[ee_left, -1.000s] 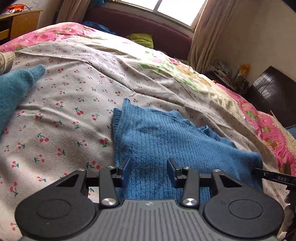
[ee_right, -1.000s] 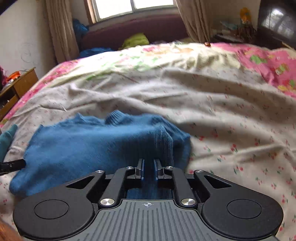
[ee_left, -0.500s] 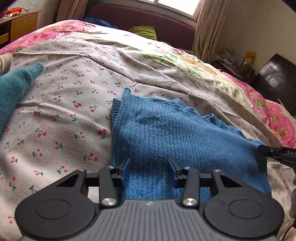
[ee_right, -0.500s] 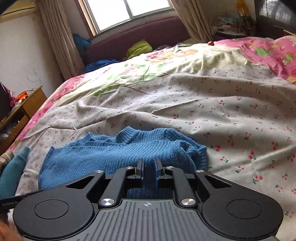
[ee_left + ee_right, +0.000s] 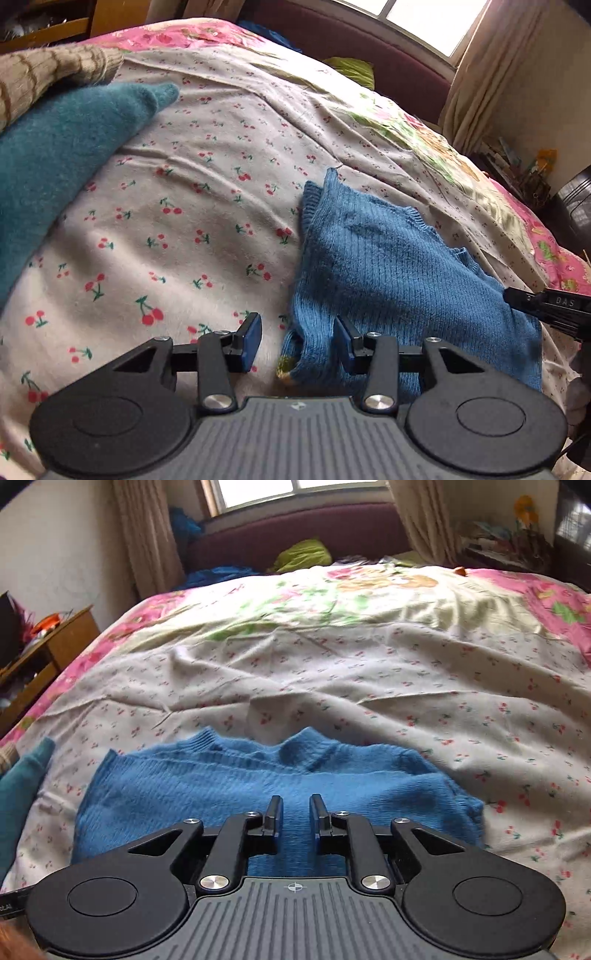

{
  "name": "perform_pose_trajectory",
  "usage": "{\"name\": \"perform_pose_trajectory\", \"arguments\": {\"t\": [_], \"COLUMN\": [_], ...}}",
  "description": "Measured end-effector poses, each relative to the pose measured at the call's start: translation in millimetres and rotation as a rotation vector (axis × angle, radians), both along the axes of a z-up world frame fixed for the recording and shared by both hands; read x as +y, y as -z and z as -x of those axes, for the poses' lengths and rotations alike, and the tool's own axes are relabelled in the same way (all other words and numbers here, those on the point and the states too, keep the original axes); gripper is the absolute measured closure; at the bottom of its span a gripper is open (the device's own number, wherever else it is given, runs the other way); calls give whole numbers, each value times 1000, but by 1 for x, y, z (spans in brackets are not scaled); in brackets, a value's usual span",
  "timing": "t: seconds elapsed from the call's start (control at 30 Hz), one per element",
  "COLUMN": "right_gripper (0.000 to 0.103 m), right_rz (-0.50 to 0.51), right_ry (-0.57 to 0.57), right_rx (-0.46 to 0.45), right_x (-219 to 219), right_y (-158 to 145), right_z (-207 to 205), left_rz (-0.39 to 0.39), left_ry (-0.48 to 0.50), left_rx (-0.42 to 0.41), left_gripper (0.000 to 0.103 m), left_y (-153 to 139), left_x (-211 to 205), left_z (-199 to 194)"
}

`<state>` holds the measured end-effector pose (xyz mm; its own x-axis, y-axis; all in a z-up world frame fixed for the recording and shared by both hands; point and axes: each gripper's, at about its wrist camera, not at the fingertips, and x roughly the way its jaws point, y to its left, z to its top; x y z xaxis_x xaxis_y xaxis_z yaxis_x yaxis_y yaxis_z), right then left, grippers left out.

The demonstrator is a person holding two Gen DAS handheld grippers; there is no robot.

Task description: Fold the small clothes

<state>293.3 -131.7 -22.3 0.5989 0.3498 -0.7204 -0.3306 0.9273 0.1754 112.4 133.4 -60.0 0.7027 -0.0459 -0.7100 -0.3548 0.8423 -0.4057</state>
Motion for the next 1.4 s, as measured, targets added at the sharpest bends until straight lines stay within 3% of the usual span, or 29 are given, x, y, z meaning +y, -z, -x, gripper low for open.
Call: {"name": "perform_pose_trajectory", "arguments": {"t": [0.03, 0.17, 0.3, 0.4, 0.6, 0.73, 0.83, 0.9, 0.97, 1.07, 1.17, 1.4], "right_gripper": [68, 65, 65, 56, 56, 41, 38, 44, 68, 85, 91, 91], "right_rz": [21, 95, 100, 102, 253, 379, 484, 504, 538, 525, 427, 214], "right_ry": [-7, 37, -96, -217, -323, -343, -379, -387, -399, -420, -376, -321], "right_rx": [26, 43, 1, 80, 206, 215, 172, 155, 129, 129, 141, 136], "right_x": [11, 35, 77, 127, 222, 259, 274, 273, 268, 254, 236, 177], "right_y": [6, 8, -23, -25, 6, 24, 35, 36, 34, 29, 11, -24], "right_z": [-4, -5, 11, 7, -8, -8, -2, 0, 2, -2, -6, -6], "left_rz": [8, 37, 86, 105, 221, 260, 270, 271, 260, 204, 115, -62], "left_ry": [2, 37, 62, 87, 92, 95, 99, 103, 105, 112, 120, 114], "left_rx": [-1, -18, -42, -55, -85, -97, -101, -105, -108, -116, -133, -164], "left_gripper": [50, 50, 50, 47, 47, 47, 47, 47, 46, 45, 42, 31], "left_y": [1, 4, 6, 6, 9, 11, 12, 12, 11, 8, 2, -3], "left_x": [0, -1, -1, -3, 10, 14, 15, 15, 13, 5, -7, -34], "left_z": [2, 3, 3, 5, 12, 13, 13, 14, 15, 16, 20, 24]}}
